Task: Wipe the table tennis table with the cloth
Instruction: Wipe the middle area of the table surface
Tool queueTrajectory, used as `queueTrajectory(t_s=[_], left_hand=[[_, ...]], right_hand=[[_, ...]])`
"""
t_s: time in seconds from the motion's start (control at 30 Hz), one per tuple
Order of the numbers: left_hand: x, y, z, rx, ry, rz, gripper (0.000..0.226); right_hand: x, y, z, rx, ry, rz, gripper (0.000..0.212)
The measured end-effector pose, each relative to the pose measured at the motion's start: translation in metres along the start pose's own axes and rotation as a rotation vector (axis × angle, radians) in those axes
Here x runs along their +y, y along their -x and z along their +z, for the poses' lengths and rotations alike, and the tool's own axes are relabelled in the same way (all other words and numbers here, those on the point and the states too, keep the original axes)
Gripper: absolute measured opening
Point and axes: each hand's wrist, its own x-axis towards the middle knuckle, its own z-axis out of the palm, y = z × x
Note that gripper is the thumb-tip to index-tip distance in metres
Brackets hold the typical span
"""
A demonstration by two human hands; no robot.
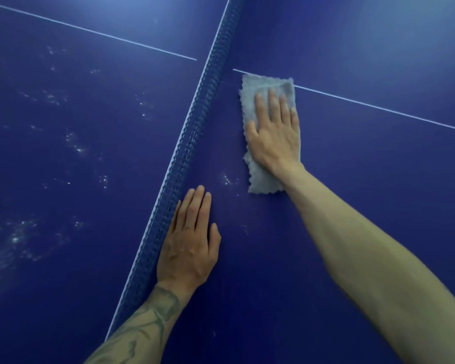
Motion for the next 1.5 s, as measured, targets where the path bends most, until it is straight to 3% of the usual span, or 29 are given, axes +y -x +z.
queueTrajectory(t_s=[0.1,0.27,0.47,0.53,0.77,0.87,1.0,1.07,1.2,1.27,1.37,1.5], left_hand=[[-0.002,-0.001,0.001,0.021,0.004,0.001,0.059],[0.002,-0.003,-0.006,0.011,0.0,-0.002,0.059],[0.003,-0.005,-0.01,-0.003,0.027,-0.024,0.059],[0.003,-0.004,-0.011,-0.016,0.023,-0.021,0.059],[0.005,-0.005,-0.014,-0.016,0.044,-0.029,0.059],[0.005,-0.005,-0.015,-0.002,0.057,-0.033,0.059],[0.004,-0.003,-0.011,0.004,0.065,-0.026,0.059],[0.004,-0.002,-0.011,0.012,0.064,-0.022,0.058],[0.003,0.0,-0.01,0.036,0.057,-0.018,0.056],[0.002,0.001,-0.009,0.049,0.058,-0.015,0.055],[0.002,0.003,-0.01,0.069,0.093,-0.02,0.052],[0.0,0.012,-0.015,0.081,0.163,-0.067,0.054]], right_hand=[[-0.031,-0.032,0.004,-0.017,-0.009,-0.067,0.067],[-0.035,0.007,0.011,-0.048,0.085,-0.402,0.065],[-0.02,-0.041,0.0,-0.027,0.064,-0.198,0.064],[-0.034,-0.05,0.002,-0.012,0.059,-0.21,0.065],[-0.022,0.042,0.018,-0.045,0.123,-0.633,0.063],[0.006,0.033,0.012,-0.066,0.125,-0.522,0.064],[-0.012,0.008,0.01,-0.035,0.093,-0.284,0.066],[-0.027,0.019,0.016,-0.021,0.086,-0.317,0.065],[-0.024,0.073,0.025,-0.028,0.121,-0.575,0.064],[-0.006,0.081,0.021,-0.06,0.12,-0.588,0.064],[0.011,0.065,0.012,-0.049,0.114,-0.411,0.063],[-0.02,0.051,0.013,-0.035,0.051,-0.211,0.066]])
